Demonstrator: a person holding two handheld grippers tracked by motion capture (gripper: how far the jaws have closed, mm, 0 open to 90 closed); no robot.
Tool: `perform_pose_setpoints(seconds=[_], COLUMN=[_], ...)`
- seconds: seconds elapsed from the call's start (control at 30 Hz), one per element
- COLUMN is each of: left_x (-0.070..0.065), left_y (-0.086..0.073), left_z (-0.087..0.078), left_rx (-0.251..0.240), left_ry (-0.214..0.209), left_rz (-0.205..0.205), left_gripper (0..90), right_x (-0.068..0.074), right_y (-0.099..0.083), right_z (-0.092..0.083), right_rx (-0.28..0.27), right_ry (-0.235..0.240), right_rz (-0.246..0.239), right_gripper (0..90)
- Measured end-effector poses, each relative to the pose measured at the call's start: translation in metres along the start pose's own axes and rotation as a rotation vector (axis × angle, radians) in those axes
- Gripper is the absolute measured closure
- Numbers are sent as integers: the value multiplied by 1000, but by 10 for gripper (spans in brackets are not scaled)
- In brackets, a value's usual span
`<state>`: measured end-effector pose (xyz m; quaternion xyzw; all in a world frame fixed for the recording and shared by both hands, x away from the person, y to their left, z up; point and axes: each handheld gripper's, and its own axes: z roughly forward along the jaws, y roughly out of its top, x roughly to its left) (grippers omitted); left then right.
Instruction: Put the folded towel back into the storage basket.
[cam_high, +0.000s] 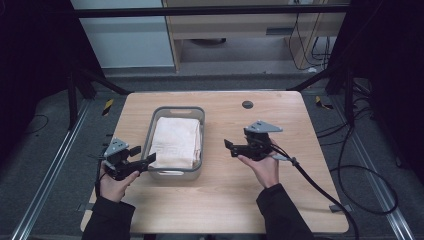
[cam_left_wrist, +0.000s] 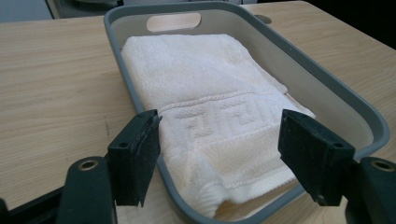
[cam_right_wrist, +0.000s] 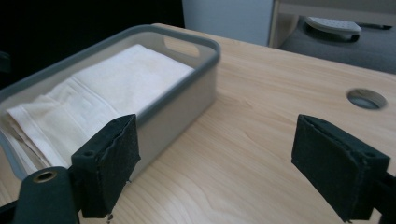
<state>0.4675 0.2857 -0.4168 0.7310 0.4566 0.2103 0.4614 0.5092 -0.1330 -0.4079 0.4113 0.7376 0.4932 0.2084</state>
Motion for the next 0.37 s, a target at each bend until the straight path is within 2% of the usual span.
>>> perform_pose_setpoints(seconds=[0.1, 0.13, 0.17, 0.2, 0.37], left_x=[5, 8, 8, 12, 21], left_y=[-3, -6, -6, -11, -21], left_z=[-7, -11, -11, -15, -20], left_rx=[-15, -28, -28, -45, -47], left_ry=[16, 28, 28, 54, 72], left_rz=[3, -1, -1, -7, -39], left_gripper=[291, 304, 317, 339, 387], right_x=[-13, -21, -21, -30, -41], right_y=[-15, -25, -25, -35, -53], right_z=[-16, -26, -26, -35, -53], right_rx=[-19, -35, -35, -32, -23], right_ry=[-9, -22, -22, -38, -64], right_rz=[27, 32, 32, 35, 52], right_gripper=[144, 144, 144, 144, 145])
